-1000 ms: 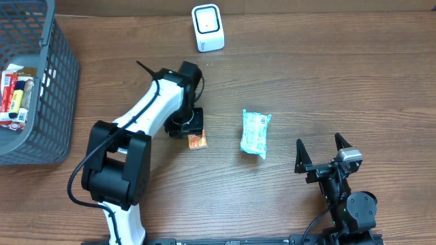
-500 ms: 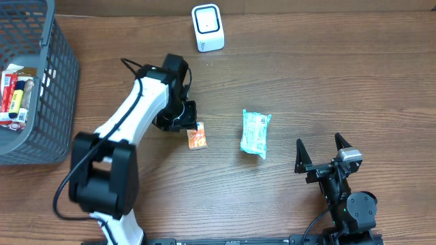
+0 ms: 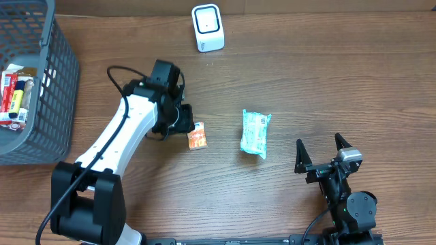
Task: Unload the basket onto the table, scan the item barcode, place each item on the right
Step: 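Grasp the green wipes pack with the left gripper and lift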
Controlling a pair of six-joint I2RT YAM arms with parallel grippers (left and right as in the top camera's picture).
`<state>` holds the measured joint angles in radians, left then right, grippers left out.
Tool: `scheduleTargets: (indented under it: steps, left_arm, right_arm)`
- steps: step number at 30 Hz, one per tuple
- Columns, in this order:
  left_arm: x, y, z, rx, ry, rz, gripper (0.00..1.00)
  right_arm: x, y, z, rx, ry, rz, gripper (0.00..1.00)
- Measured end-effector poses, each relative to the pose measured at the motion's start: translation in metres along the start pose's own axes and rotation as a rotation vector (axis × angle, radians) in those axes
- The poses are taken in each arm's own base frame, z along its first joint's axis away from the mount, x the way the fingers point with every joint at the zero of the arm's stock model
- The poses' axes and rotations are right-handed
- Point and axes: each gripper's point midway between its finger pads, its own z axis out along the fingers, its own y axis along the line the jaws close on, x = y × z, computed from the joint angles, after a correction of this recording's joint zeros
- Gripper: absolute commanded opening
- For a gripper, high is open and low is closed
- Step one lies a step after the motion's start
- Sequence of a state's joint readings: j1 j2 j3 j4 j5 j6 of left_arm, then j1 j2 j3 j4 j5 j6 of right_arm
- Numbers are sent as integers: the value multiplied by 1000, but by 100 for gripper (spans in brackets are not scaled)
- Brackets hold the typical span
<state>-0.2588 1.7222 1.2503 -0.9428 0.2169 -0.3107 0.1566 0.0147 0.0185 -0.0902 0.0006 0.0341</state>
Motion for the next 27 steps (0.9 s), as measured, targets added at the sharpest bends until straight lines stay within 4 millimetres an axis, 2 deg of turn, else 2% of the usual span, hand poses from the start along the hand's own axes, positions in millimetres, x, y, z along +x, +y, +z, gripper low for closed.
scheduleTargets:
  steps: [6,12,15,19,23,27]
  left_arm:
    - [4,11,19,51,-2,-38,20]
    - [7,12,26,75,-2,-43,18]
    - [9,13,29,79,2,-44,10]
    - [10,9,29,102,9,-40,16]
    - [13,3,20,117,40,-47,20]
    - [-5,-15,-7,139,8,-20,23]
  right_arm:
    - [0,0,0,0,-1,0,100]
    - [0,0,0,0,0,0,100]
    - [0,0,0,0,-1,0,100]
    - [0,0,0,0,0,0,100]
    - [0,0,0,0,0,0,100]
    - [0,0,0,0,0,0,100]
